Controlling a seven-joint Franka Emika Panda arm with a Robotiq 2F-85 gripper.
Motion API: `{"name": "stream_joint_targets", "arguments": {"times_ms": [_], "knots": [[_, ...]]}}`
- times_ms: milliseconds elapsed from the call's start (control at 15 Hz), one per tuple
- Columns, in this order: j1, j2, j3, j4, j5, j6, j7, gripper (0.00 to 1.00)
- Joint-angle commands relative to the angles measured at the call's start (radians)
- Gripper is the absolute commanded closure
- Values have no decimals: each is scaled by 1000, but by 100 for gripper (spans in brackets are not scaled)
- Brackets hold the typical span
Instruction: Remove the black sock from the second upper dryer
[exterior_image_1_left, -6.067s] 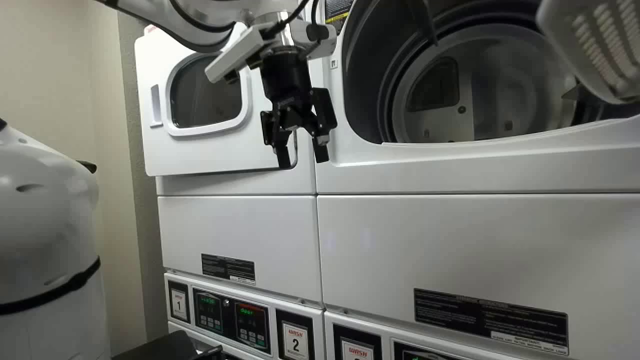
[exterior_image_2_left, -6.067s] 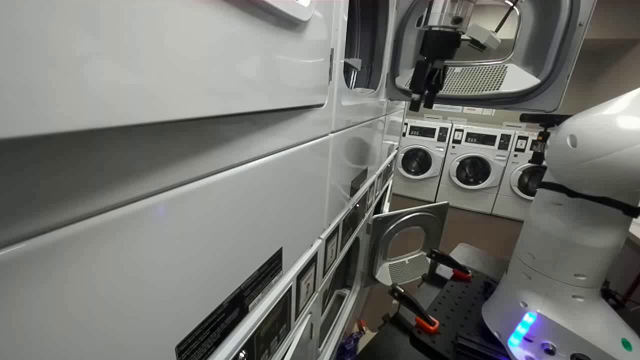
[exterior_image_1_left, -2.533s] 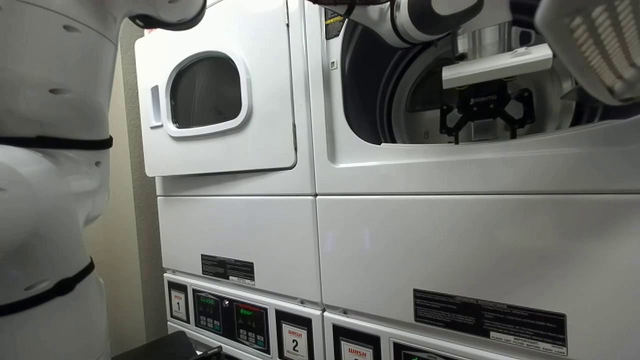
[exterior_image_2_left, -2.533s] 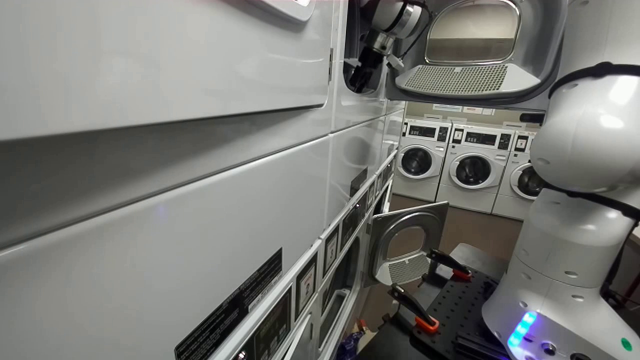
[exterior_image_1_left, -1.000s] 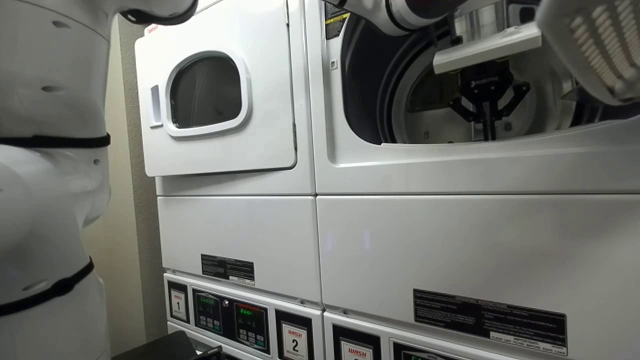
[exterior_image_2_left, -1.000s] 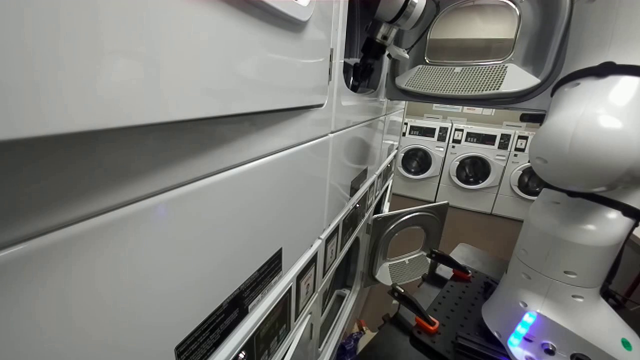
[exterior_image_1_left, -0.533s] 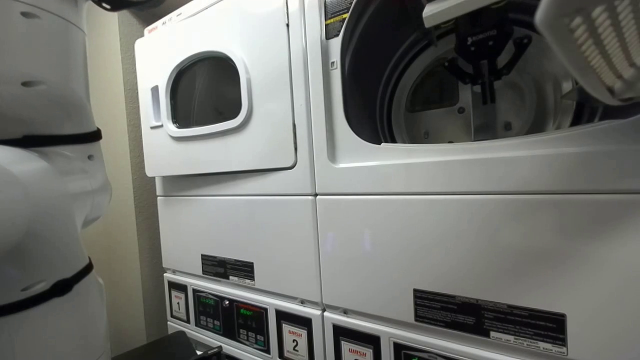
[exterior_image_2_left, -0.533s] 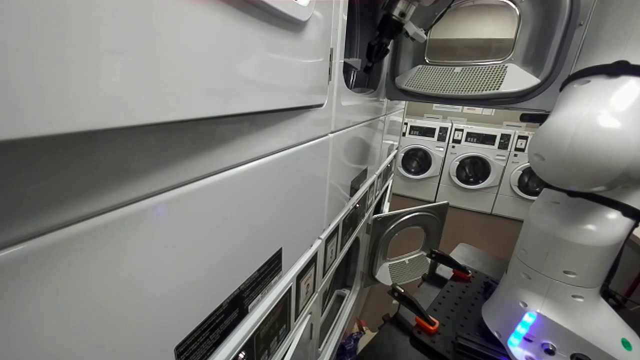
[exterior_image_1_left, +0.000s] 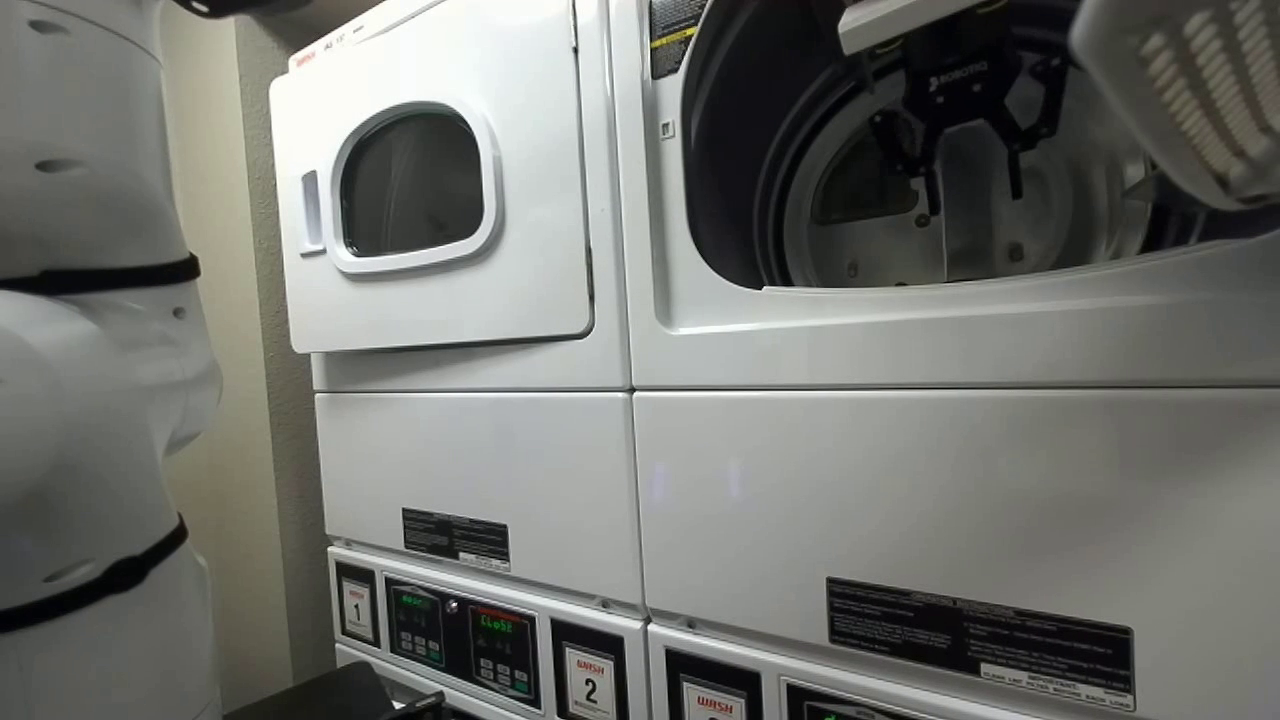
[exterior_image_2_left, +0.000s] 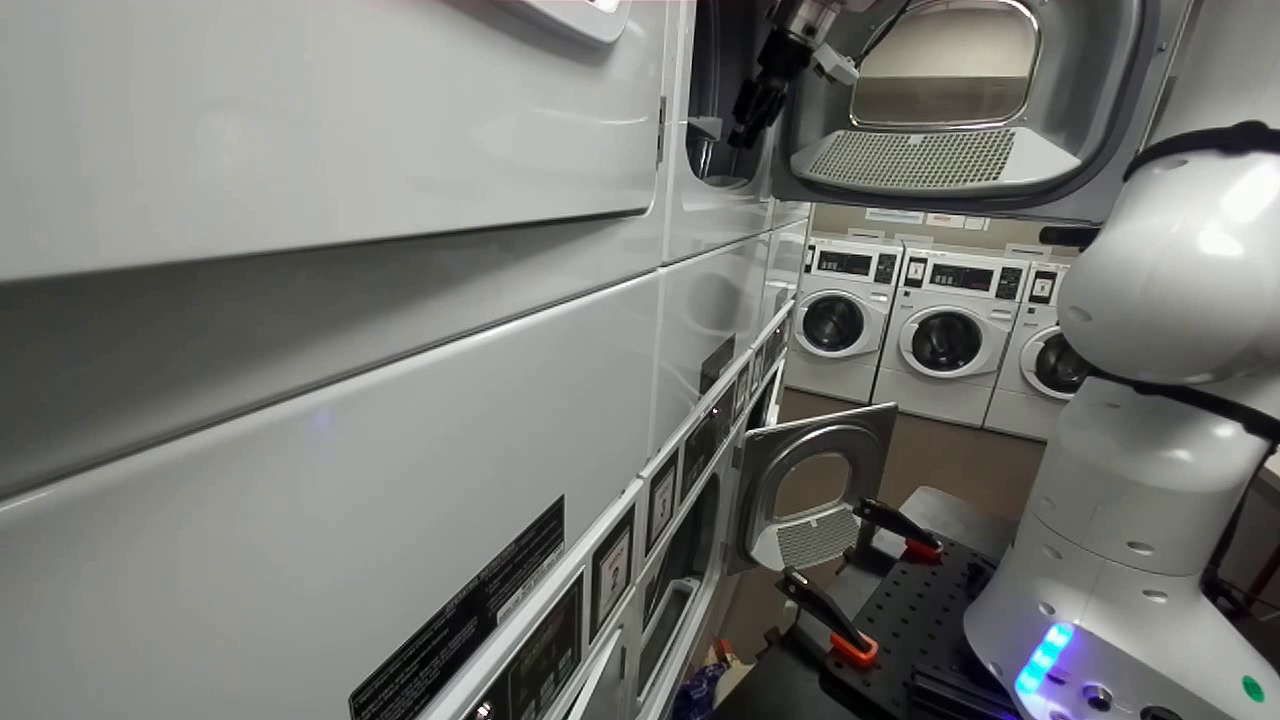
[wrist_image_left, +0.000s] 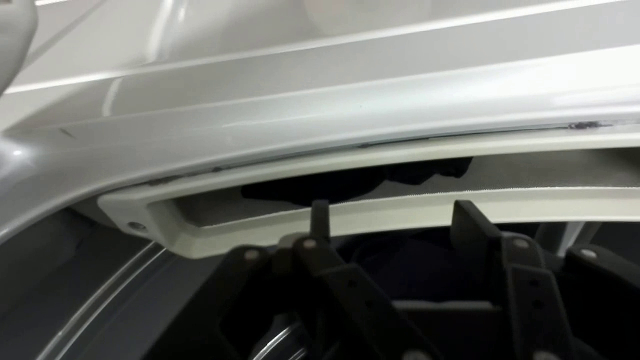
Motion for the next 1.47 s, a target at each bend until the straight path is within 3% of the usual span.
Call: {"name": "stream_joint_targets", "arguments": {"times_ms": [0,133,1400], "knots": [[14,15,1,-16,-3,36,0,5],[17,31,5,-14,-3,48,4,0],[15,129,30,-21,-21,118,16,0]]}}
